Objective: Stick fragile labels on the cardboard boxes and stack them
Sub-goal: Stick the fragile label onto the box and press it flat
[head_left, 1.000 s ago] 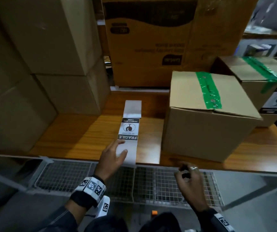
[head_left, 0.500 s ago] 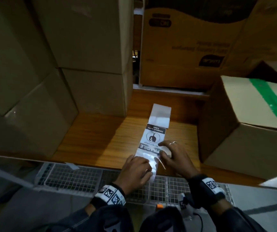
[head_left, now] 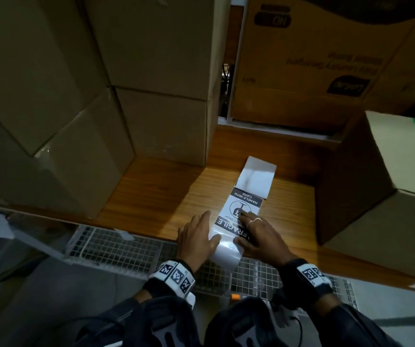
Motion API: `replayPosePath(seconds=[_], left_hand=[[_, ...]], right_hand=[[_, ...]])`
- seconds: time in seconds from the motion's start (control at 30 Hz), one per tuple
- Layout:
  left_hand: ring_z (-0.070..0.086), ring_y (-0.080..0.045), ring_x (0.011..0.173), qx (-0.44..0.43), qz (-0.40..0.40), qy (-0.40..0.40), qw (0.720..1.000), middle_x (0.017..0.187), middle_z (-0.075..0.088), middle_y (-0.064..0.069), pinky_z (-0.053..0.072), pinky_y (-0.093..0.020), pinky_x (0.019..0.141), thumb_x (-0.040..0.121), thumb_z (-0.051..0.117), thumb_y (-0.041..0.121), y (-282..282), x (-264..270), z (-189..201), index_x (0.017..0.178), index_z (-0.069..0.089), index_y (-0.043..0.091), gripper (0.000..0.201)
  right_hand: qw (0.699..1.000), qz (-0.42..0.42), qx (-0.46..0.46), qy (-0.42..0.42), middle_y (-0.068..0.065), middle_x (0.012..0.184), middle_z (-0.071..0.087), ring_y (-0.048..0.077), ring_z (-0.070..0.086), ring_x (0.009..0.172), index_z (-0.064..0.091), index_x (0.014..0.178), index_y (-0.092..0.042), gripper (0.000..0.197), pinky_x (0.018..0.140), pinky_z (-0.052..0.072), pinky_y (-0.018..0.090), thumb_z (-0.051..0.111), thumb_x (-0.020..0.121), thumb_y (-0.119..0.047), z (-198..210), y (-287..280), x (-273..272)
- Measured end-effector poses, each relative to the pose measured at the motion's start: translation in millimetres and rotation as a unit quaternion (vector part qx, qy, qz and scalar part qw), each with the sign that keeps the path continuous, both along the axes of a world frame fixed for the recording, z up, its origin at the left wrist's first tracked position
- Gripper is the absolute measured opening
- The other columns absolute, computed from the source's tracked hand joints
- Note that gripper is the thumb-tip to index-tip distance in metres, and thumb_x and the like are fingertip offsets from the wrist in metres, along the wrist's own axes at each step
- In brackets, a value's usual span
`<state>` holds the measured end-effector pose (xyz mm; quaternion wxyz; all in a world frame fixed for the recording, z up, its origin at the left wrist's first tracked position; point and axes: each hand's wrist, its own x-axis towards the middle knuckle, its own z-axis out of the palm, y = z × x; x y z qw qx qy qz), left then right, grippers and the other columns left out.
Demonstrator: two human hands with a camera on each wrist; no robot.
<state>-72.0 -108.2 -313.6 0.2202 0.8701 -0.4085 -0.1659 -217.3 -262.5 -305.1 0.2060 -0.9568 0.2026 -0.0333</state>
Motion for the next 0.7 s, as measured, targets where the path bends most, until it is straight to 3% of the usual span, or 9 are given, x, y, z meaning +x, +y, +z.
replayPosePath(seconds=[0.07, 0.13, 0.2, 0.27, 0.4, 0.5, 0.57, 0.63, 0.7], left_hand=[[0.057, -0.021, 0.117, -0.039, 0.034, 0.061, 0.997, 0.13, 0.059, 0.0, 0.049, -0.044, 0.1, 0.091, 0.072, 0.036, 3, -2, 1, 0.149, 0.038, 0.026, 0.068], [0.061, -0.018, 0.107, -0.075, 0.056, 0.08, 0.992, 0.115, 0.062, 0.003, 0.055, -0.035, 0.087, 0.089, 0.075, 0.031, 10, -9, 1, 0.137, 0.047, 0.027, 0.055], [0.062, -0.014, 0.096, -0.097, 0.081, 0.071, 0.989, 0.107, 0.06, 0.005, 0.051, -0.023, 0.072, 0.09, 0.074, 0.033, 21, -18, 0, 0.119, 0.049, 0.026, 0.04], [0.059, -0.011, 0.089, -0.113, 0.125, 0.075, 0.983, 0.105, 0.056, 0.006, 0.043, -0.02, 0.062, 0.09, 0.073, 0.039, 34, -27, -5, 0.108, 0.044, 0.025, 0.037], [0.051, -0.011, 0.084, -0.15, 0.223, 0.177, 0.947, 0.097, 0.05, 0.001, 0.041, -0.028, 0.068, 0.088, 0.076, 0.041, 58, -46, -16, 0.102, 0.041, 0.021, 0.042], [0.061, -0.02, 0.095, -0.19, 0.25, 0.292, 0.903, 0.105, 0.059, -0.009, 0.051, -0.033, 0.08, 0.087, 0.079, 0.036, 63, -58, -21, 0.106, 0.044, 0.013, 0.045], [0.062, -0.02, 0.09, -0.2, 0.256, 0.332, 0.885, 0.1, 0.062, -0.009, 0.051, -0.031, 0.078, 0.088, 0.079, 0.031, 62, -66, -20, 0.11, 0.044, 0.007, 0.048], [0.062, -0.017, 0.088, -0.202, 0.264, 0.353, 0.874, 0.099, 0.064, -0.007, 0.051, -0.03, 0.076, 0.087, 0.08, 0.032, 61, -71, -18, 0.114, 0.046, 0.01, 0.049], [0.064, -0.016, 0.097, -0.205, 0.27, 0.376, 0.862, 0.107, 0.067, -0.005, 0.051, -0.03, 0.079, 0.085, 0.08, 0.038, 61, -74, -16, 0.12, 0.048, 0.019, 0.051]], right_hand=[[1.0, 0.008, -0.01, -0.007, 0.004, 0.15, 0.052, 0.024, 0.055, 0.125, 0.058, 0.135, -0.014, 0.051, 0.102, 0.043, 0.035, 0.068, 0.092, -0.04, -1, 0, -3], [1.0, 0.014, -0.026, -0.007, 0.003, 0.145, 0.054, 0.023, 0.055, 0.122, 0.058, 0.131, -0.016, 0.049, 0.101, 0.044, 0.037, 0.063, 0.092, -0.045, -5, 2, -5], [0.999, 0.02, -0.036, -0.001, 0.002, 0.144, 0.054, 0.022, 0.053, 0.123, 0.057, 0.131, -0.017, 0.053, 0.102, 0.043, 0.039, 0.057, 0.092, -0.052, -8, 3, -7], [0.998, 0.034, -0.046, 0.001, 0.003, 0.142, 0.055, 0.024, 0.053, 0.124, 0.058, 0.13, -0.017, 0.055, 0.102, 0.042, 0.041, 0.053, 0.091, -0.056, -10, 3, -8], [0.996, 0.066, -0.063, 0.021, 0.005, 0.152, 0.048, 0.025, 0.047, 0.133, 0.054, 0.14, -0.018, 0.061, 0.109, 0.037, 0.04, 0.057, 0.093, -0.058, -14, 5, -12], [0.994, 0.082, -0.072, 0.029, 0.003, 0.156, 0.045, 0.022, 0.044, 0.137, 0.051, 0.144, -0.023, 0.065, 0.113, 0.034, 0.039, 0.058, 0.092, -0.061, -20, 7, -19], [0.992, 0.096, -0.076, 0.023, 0.001, 0.154, 0.046, 0.02, 0.045, 0.135, 0.052, 0.142, -0.026, 0.063, 0.113, 0.034, 0.039, 0.057, 0.091, -0.063, -21, 7, -24], [0.991, 0.11, -0.074, 0.018, 0.001, 0.152, 0.048, 0.02, 0.046, 0.134, 0.053, 0.141, -0.026, 0.063, 0.112, 0.035, 0.039, 0.057, 0.09, -0.063, -20, 8, -30], [0.991, 0.115, -0.069, 0.008, 0.0, 0.15, 0.051, 0.02, 0.048, 0.132, 0.055, 0.14, -0.024, 0.062, 0.111, 0.036, 0.039, 0.059, 0.09, -0.062, -19, 7, -35]])
